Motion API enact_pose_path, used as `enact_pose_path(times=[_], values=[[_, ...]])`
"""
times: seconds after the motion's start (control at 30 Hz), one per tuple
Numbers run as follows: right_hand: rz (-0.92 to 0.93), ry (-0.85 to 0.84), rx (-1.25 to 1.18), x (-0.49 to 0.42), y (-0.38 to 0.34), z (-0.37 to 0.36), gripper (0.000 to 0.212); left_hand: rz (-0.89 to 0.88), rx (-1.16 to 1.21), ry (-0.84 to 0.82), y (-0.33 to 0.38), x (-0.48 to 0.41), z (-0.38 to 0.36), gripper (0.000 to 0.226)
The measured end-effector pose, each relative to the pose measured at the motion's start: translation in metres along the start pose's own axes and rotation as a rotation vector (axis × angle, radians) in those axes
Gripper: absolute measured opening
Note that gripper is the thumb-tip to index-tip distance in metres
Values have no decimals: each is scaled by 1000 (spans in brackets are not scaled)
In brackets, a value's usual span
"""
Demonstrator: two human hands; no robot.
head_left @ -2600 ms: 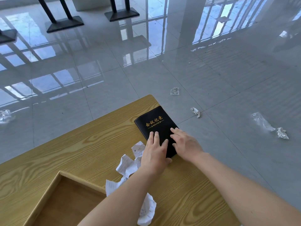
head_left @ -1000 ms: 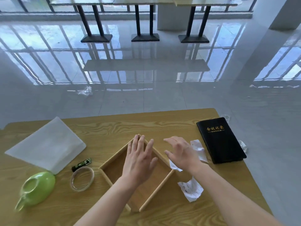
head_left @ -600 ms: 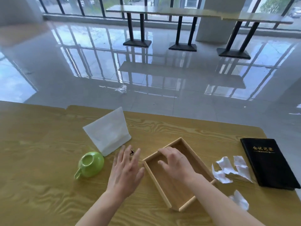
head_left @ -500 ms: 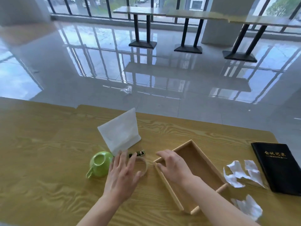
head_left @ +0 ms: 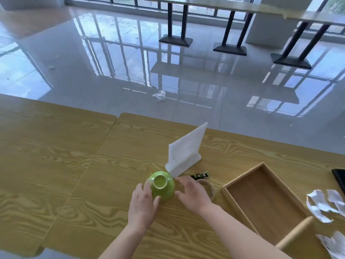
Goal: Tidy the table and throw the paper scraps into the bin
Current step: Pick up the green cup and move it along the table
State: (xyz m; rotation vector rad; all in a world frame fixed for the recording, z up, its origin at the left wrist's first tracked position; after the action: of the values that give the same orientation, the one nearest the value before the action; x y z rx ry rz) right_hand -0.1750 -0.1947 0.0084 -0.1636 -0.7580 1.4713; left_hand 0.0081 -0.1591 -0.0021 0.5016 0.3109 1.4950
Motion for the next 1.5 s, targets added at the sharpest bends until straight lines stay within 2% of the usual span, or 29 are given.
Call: enact_pose_path(times=[0.13, 0.4, 0.5, 0.57, 0.73, 0.8, 0.9, 1.0, 1.07, 1.23, 1.37, 1.5], values=[[-37, -23, -35, -9, -12, -17, 49, 87, 120, -75, -11, -13, -6, 68], [-86, -51, -21, -14, -10, -25, 63, -8, 141, 44, -16, -13, -2, 55], [-11, -25, -37, -9, -8, -18, 60, -19, 193, 76, -20, -5, 2, 50], [60, -10, -58, -1, -7, -12, 57, 35, 306, 79, -22, 2, 4, 43], [166, -38, -213, 5, -9, 7, 48, 229, 857, -69, -14, 18, 1, 35], [124, -86, -251, 2, -9, 14, 47, 303, 1011, -192, -8, 19, 0, 31], [-19, -119, -253, -3, 2, 15, 46, 390, 1102, -353, -1, 16, -4, 27], [-118, -131, -269, -5, 11, 7, 33, 452, 1096, -443, 2, 15, -9, 28], [-153, -97, -223, -6, 15, 2, 32, 503, 1120, -442, 2, 17, -11, 29], [-164, -72, -156, -9, 20, -4, 39, 630, 1113, -181, -5, 23, -11, 30], [-162, -97, -77, -15, 19, -7, 39, 451, 920, -137, -9, 35, -10, 27], [-194, -99, -76, -20, 14, -5, 36, 156, 526, -82, -10, 44, -11, 30]])
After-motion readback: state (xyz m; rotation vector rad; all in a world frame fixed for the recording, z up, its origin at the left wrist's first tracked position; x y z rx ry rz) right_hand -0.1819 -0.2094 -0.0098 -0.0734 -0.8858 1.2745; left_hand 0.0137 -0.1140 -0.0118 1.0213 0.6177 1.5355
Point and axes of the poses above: each hand's wrist, its own x-axis away from the middle knuckle, its own z-axis out of the back of the hand, y = z × x, the point moved 2 cm from there along -x, towards the middle knuckle, and after that the axes turned 10 degrees about -z, right-handed, at the moved point
